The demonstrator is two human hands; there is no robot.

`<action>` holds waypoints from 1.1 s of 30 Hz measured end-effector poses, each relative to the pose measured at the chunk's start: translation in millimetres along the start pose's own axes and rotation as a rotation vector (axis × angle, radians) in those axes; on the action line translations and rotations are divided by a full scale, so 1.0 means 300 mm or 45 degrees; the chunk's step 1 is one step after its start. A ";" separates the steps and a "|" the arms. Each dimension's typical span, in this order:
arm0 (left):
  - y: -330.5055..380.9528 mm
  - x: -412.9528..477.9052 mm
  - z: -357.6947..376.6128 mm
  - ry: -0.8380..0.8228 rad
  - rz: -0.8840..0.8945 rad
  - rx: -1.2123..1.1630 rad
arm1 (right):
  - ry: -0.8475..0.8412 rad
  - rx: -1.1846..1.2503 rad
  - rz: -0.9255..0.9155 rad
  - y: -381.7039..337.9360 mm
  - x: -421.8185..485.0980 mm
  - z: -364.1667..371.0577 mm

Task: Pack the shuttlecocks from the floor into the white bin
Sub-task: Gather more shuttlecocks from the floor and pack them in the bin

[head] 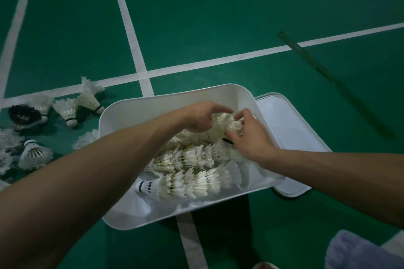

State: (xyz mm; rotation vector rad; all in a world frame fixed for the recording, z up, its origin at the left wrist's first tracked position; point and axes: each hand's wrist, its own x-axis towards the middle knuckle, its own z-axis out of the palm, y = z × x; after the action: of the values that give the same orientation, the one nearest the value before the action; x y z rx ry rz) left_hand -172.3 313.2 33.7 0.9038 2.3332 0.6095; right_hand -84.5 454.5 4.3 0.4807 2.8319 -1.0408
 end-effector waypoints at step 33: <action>-0.086 0.111 0.105 0.361 0.044 0.600 | 0.085 0.119 0.055 0.011 0.005 0.017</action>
State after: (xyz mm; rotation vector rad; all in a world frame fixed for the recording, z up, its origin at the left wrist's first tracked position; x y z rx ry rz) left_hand -184.6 326.2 -15.7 1.1241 2.7870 0.2066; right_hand -84.9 453.9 -1.9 0.5930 2.8256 -1.1745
